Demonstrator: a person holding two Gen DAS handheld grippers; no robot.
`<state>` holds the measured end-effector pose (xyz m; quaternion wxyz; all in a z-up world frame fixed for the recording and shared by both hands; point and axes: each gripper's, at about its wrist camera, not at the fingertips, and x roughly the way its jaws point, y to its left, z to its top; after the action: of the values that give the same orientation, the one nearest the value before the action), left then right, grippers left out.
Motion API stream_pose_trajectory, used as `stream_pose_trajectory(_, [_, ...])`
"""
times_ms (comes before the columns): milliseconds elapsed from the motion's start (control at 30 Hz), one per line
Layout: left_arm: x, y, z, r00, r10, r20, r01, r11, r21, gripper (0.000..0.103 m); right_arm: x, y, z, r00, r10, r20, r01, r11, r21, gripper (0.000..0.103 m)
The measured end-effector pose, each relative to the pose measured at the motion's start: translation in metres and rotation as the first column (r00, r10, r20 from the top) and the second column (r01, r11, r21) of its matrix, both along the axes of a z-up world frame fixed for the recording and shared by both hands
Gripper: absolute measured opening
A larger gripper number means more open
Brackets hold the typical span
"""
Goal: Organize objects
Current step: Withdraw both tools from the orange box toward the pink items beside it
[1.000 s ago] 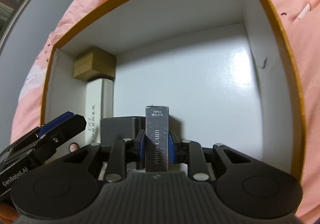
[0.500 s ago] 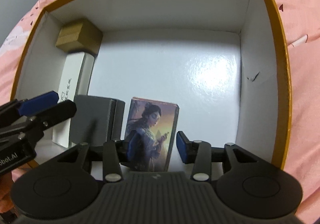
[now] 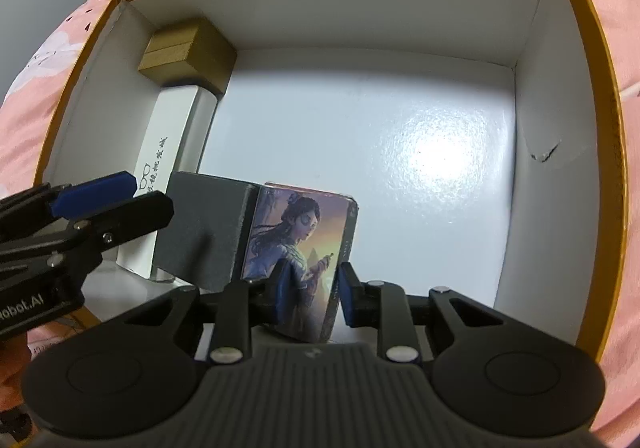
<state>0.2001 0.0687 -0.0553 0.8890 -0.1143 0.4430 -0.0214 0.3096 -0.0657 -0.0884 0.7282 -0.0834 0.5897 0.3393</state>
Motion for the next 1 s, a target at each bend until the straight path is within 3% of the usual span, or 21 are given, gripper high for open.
stream_pose_trajectory(200, [-0.008, -0.005, 0.009, 1.0, -0.01, 0.027, 0.01, 1.0, 0.002, 0.059, -0.012, -0.003, 0.011, 0.998, 0.005, 0.065, -0.006, 1.0, 0.013, 0.027])
stream_pose_trajectory(433, [-0.03, -0.018, 0.032, 0.996, -0.044, 0.078, 0.044, 0.999, -0.004, 0.057, -0.05, -0.028, 0.058, 0.967, -0.032, 0.254, 0.009, 0.996, 0.09, 0.028])
stream_pose_trajectory(533, [-0.041, -0.027, 0.043, 0.992, -0.074, 0.098, 0.075, 0.997, -0.012, 0.057, -0.066, -0.053, 0.075, 0.957, -0.064, 0.285, 0.025, 0.99, 0.138, 0.037])
stream_pose_trajectory(633, [-0.053, -0.04, 0.051, 0.986, -0.124, 0.109, 0.127, 0.992, -0.02, 0.057, -0.084, -0.066, 0.083, 0.944, -0.094, 0.315, 0.047, 0.987, 0.152, 0.038])
stream_pose_trajectory(800, [-0.067, -0.057, 0.054, 0.978, -0.193, 0.077, 0.198, 0.978, -0.071, 0.057, -0.11, -0.087, 0.087, 0.914, -0.145, 0.378, 0.096, 0.985, 0.144, 0.041])
stream_pose_trajectory(1000, [-0.077, -0.069, 0.044, 0.973, -0.23, 0.007, 0.229, 0.964, -0.137, 0.055, -0.133, -0.112, 0.083, 0.91, -0.14, 0.39, 0.11, 0.989, 0.098, 0.041])
